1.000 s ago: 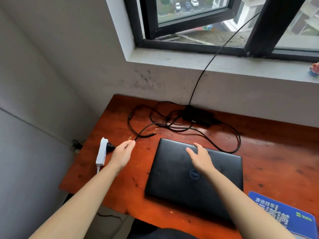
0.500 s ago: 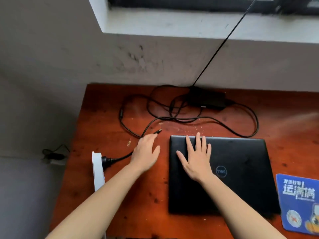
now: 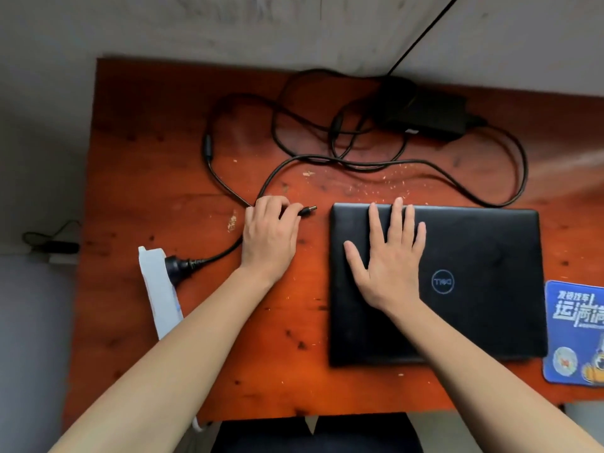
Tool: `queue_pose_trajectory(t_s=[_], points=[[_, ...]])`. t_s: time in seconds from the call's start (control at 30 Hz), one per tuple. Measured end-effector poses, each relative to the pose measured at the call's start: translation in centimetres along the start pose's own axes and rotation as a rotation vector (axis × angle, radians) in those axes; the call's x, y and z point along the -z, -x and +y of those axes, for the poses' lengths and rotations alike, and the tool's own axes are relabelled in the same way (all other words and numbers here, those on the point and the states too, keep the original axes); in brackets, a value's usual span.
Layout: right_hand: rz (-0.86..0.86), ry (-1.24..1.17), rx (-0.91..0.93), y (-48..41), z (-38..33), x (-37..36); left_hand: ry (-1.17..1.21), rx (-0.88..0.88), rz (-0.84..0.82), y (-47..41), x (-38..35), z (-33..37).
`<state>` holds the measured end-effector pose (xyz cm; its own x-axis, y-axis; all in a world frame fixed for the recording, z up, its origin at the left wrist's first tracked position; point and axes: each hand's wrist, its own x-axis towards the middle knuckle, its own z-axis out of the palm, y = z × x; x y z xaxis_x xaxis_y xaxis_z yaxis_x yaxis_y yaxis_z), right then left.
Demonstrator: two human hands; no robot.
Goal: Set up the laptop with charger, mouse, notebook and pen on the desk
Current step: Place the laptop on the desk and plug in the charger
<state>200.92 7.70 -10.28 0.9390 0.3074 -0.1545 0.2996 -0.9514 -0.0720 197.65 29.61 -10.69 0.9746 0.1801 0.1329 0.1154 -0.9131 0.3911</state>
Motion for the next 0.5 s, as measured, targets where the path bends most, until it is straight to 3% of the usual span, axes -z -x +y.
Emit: queue_pose_trajectory(t_s=[0.33,0.5], points=[[0.088,-0.055,0.005,0.1,0.2,-0.4,0.087,-0.137,0.043,1.2,-1.8,0.0],[0.109,-0.071,0.004,0.1,0.2,-0.5,0.113,-0.111,0.016,1.0,-1.5,0.3]])
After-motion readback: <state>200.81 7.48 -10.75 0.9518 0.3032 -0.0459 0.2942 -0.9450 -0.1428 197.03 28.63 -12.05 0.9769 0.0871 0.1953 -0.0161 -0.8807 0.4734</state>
